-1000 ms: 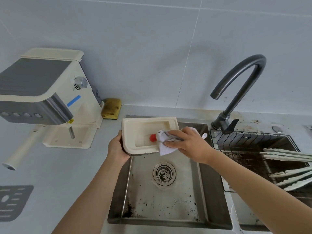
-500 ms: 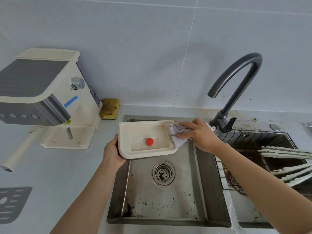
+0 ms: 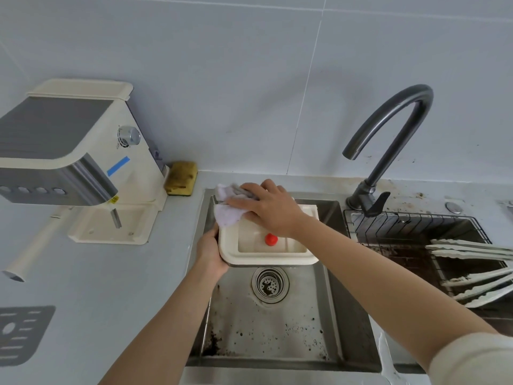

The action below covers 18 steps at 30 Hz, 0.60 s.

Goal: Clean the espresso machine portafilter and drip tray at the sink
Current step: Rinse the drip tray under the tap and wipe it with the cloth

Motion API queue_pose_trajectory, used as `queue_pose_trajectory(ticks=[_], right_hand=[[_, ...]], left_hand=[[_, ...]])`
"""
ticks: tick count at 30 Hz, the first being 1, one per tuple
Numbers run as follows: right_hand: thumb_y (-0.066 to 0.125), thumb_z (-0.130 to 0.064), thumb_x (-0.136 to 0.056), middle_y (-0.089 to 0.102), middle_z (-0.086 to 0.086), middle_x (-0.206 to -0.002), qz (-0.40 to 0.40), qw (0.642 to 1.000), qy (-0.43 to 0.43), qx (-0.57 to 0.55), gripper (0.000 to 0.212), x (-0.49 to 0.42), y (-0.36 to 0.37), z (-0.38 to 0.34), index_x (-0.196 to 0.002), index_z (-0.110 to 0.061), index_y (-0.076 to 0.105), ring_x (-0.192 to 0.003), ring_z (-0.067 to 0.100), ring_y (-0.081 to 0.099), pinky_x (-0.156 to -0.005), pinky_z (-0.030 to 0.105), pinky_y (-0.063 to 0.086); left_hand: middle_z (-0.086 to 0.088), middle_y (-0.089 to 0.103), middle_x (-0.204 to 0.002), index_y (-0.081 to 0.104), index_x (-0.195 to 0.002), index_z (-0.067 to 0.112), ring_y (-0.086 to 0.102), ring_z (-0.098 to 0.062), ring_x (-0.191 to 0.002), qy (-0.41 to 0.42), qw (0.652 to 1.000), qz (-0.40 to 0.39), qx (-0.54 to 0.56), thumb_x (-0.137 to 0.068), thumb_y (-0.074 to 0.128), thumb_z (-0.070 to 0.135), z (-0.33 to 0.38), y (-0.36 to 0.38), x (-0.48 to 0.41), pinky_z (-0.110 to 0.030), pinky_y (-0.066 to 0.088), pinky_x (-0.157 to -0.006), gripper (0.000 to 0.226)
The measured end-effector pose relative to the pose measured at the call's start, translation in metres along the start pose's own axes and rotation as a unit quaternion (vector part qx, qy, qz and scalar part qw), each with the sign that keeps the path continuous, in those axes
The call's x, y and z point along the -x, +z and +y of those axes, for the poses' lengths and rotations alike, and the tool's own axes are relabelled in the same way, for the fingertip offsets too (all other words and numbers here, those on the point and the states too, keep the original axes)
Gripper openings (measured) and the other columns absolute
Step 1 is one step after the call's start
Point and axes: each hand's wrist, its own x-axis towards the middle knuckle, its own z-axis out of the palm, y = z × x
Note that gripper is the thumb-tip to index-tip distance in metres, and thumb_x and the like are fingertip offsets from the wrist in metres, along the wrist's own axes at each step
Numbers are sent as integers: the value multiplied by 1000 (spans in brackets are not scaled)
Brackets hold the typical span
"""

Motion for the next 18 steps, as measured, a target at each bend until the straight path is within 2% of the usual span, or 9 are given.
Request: queue_pose_trajectory(ticks=[2,4,7,11,13,15,18], right_hand=[[35,-48,-95,36,1,-144,-1,1000,-5,6,46,-2,2,1,-141,-41,31,-112,29,39,-87,39,36],[37,-52,-93,40,3,-141,4,1000,-7,2,49,-5,0,-2,-140,-41,31,-111,30,41,-87,40,38],[38,-51,-93,49,6,-130,30,1000,1,-6,47,-9,-1,-5,-138,-39,37,-106,30,45,-81,40,41],[37,-48,-94,57,11,-113,42,999,18,-2,45,-10,-2,-4,-134,-30,47,-99,30,49,-76,39,43],[48,-40,-91,63,16,-97,65,998,4,-21,39,-8,-6,-6,-123,-21,61,-86,32,56,-67,39,48],[64,-32,-81,64,16,-75,102,994,-21,-20,30,-7,-9,-6,-103,-14,72,-66,31,60,-53,35,51],[69,-32,-77,62,15,-65,134,990,-33,-2,26,-5,-12,-1,-93,-12,75,-56,29,59,-46,32,51]], left_hand=[[-6,72,-62,62,-93,13,69,-21,-58,1,1000,4,-3,-98,32,22,1,0,0,-32,54,-59,33],[-5,71,-60,62,-89,12,68,-19,-55,5,1000,4,-3,-97,32,20,0,1,-1,-27,56,-53,32],[-5,70,-67,64,-91,14,65,-21,-68,19,1000,1,-11,-96,35,21,-2,3,-2,-35,53,-66,30],[-8,70,-84,65,-95,16,65,-24,-78,16,1000,-5,0,-96,36,27,-6,5,-1,-39,50,-76,30],[-10,67,-89,65,-95,16,62,-27,-83,9,1000,-1,7,-95,37,29,-7,5,0,-42,48,-81,30],[-10,67,-90,65,-94,16,62,-27,-85,7,1000,6,8,-95,38,31,-7,6,1,-43,48,-82,30],[-9,71,-80,65,-97,16,63,-27,-79,11,1000,13,18,-96,37,28,-4,5,-2,-40,51,-72,30]])
